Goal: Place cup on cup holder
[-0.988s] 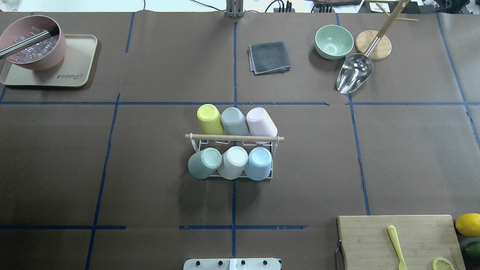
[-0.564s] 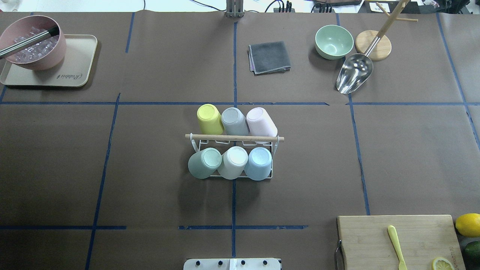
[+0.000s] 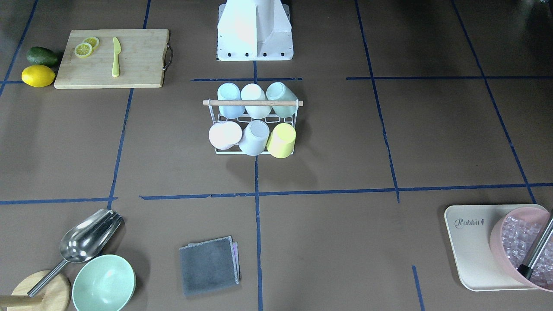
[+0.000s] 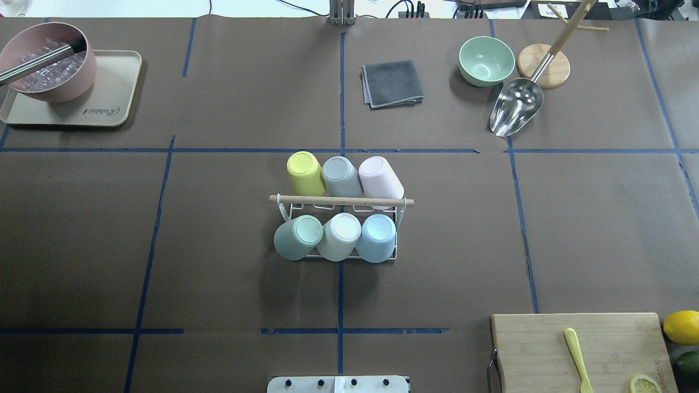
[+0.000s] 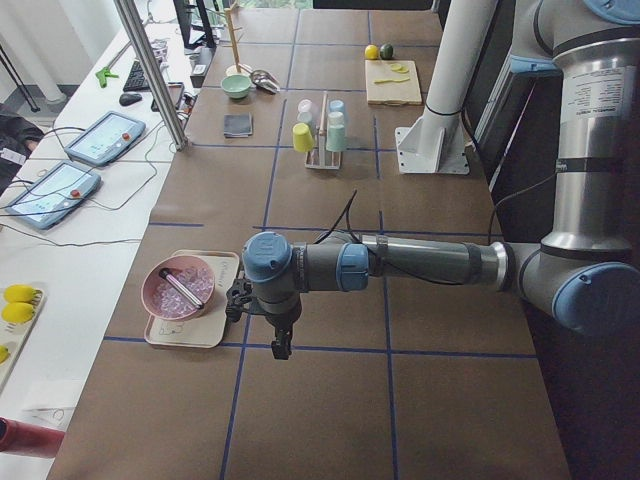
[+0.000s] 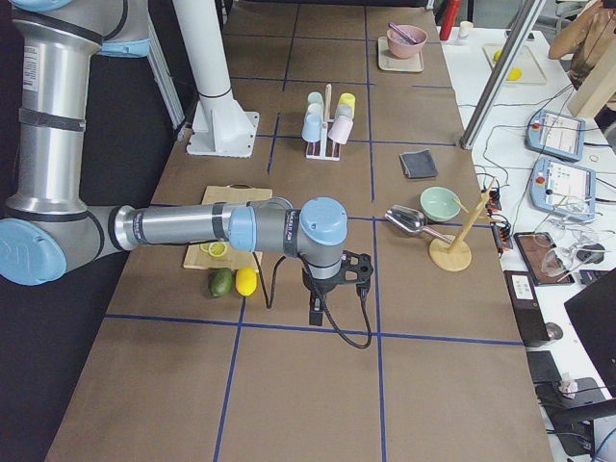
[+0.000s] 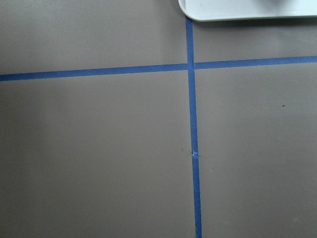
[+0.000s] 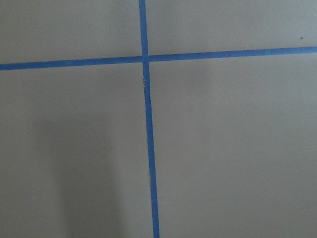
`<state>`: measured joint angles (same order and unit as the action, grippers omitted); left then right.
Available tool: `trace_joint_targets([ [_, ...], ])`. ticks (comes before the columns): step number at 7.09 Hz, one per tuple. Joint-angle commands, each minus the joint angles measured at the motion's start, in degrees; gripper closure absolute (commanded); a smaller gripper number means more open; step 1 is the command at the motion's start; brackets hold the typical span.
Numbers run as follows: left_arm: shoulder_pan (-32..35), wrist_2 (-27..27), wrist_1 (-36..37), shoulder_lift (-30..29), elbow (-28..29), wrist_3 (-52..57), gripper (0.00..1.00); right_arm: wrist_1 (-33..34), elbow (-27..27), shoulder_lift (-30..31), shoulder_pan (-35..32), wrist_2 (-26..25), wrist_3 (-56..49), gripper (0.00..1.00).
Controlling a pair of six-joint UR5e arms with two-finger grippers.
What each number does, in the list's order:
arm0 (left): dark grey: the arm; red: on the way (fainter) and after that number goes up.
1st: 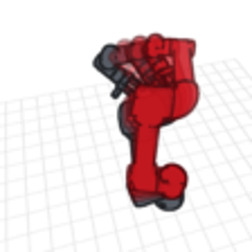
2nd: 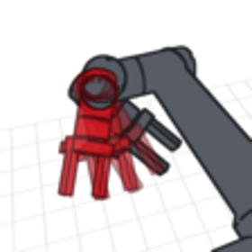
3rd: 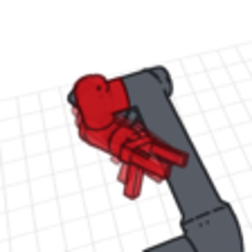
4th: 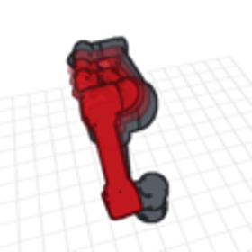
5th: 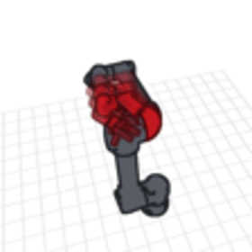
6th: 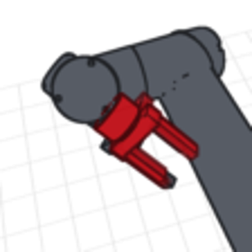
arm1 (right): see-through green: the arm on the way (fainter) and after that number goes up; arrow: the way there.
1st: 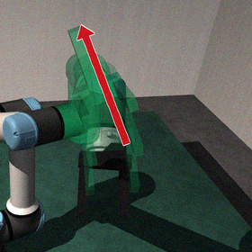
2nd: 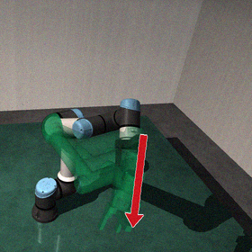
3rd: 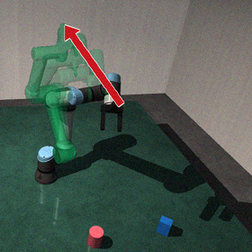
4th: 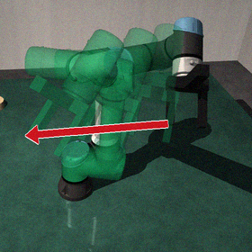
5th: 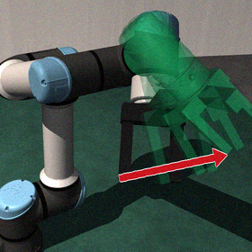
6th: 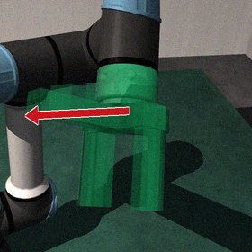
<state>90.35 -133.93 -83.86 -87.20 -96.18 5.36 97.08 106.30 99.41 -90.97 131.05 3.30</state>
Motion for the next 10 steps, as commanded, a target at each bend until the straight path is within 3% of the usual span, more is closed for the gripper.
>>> trace_joint_targets([
  [1,0.0,0.0,0.0,0.0,0.0,0.0,0.0,0.0,0.0,0.0,0.0,0.0,0.0,0.0],
  [10,-0.1,-1.9,0.0,-0.8,0.0,-0.4,0.0,0.0,-0.3,0.0,0.0,0.0,-0.1,0.0],
])
